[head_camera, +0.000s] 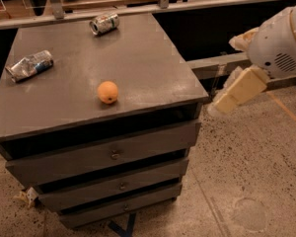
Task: Move orange near redbull can
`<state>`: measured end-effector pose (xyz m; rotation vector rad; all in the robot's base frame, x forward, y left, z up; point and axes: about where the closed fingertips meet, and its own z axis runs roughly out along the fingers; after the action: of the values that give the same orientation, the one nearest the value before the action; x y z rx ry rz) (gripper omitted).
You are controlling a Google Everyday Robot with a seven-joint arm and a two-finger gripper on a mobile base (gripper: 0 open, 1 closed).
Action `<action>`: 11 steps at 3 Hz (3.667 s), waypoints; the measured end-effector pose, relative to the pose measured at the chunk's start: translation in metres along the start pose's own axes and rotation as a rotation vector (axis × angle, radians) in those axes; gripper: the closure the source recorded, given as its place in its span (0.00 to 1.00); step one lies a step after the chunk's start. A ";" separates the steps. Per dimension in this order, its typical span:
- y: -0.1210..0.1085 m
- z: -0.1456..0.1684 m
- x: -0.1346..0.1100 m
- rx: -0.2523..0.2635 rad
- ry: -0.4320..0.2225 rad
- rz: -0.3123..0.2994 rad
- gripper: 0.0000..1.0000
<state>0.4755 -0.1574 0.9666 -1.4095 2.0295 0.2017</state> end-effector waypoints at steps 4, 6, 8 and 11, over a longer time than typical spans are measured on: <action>-0.001 0.047 -0.031 0.028 -0.199 0.098 0.00; 0.018 0.099 -0.041 -0.018 -0.284 0.118 0.00; 0.023 0.148 -0.059 -0.031 -0.406 0.089 0.00; 0.030 0.212 -0.108 -0.122 -0.557 0.038 0.00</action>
Offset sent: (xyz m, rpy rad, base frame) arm 0.0174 0.0292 -0.0141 0.1351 -0.0205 -0.0181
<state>0.5609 0.0383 0.8586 -1.2136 1.6000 0.6655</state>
